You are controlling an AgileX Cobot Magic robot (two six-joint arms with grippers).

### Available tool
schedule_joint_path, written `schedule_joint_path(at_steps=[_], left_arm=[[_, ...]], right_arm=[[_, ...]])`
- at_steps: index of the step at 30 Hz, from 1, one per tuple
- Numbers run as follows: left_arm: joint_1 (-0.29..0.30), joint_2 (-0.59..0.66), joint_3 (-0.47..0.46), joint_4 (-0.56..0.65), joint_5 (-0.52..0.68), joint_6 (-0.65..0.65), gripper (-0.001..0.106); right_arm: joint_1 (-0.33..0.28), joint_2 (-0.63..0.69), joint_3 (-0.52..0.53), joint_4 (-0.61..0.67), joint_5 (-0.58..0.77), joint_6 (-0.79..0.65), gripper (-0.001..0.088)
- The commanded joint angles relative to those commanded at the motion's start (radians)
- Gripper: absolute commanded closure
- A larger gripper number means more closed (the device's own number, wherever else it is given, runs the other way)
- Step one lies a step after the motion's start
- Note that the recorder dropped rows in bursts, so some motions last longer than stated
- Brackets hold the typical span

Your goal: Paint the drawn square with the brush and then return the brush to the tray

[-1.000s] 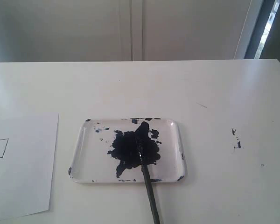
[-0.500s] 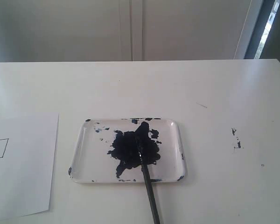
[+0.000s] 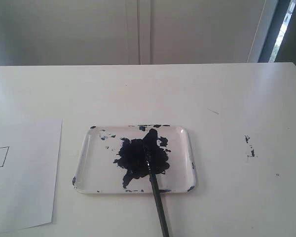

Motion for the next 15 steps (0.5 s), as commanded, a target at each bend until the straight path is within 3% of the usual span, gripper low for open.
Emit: schedule_joint_path(at_steps=[4, 8, 13, 15], left_arm=[[0.000, 0.000, 0.000, 0.012, 0.006, -0.129, 0.105], [0.000, 0.000, -0.068, 0.153, 0.146, -0.189, 0.105], [0.000, 0.000, -0.209, 0.165, 0.275, -0.163, 0.105], [0.000, 0.000, -0.287, 0.165, 0.332, -0.124, 0.105]], right_arm=[[0.000, 0.000, 0.000, 0.000, -0.104, 0.131, 0.0597], [0.000, 0.000, -0.015, -0.036, -0.114, 0.232, 0.0597], [0.002, 0.000, -0.104, -0.215, -0.018, 0.337, 0.0598], [0.011, 0.034, -0.156, -0.359, -0.031, 0.475, 0.0640]])
